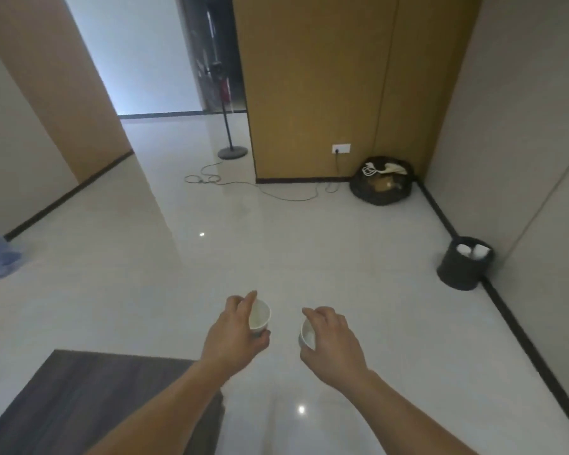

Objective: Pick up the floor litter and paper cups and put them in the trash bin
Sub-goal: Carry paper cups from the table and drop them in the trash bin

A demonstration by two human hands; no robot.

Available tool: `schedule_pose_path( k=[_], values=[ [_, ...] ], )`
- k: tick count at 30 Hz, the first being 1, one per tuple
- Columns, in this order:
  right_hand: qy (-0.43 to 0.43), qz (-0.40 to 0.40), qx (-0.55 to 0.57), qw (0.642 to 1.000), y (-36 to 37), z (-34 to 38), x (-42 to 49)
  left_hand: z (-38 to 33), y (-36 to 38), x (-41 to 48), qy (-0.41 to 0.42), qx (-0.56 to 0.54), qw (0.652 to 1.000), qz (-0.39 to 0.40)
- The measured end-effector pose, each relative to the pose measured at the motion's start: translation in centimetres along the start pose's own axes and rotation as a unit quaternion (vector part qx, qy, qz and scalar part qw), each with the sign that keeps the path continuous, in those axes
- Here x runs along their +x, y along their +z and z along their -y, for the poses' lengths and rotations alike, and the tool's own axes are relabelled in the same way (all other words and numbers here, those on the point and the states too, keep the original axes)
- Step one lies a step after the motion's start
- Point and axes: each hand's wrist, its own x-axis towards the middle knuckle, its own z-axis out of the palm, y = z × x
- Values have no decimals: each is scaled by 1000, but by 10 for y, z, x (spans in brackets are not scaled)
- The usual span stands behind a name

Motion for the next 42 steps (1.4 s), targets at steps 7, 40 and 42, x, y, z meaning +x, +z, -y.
schedule_pose_path(
  k=[7,40,42],
  values=[
    [150,-65,-4,987,-64,-127,7,-137,76,104,147,-8,987,60],
    [333,-153,-15,930,-296,-624,333,-568,348,570,302,-43,940,154],
    [341,-157,-15,927,-318,-659,343,-599,361,591,291,-47,943,154]
  ],
)
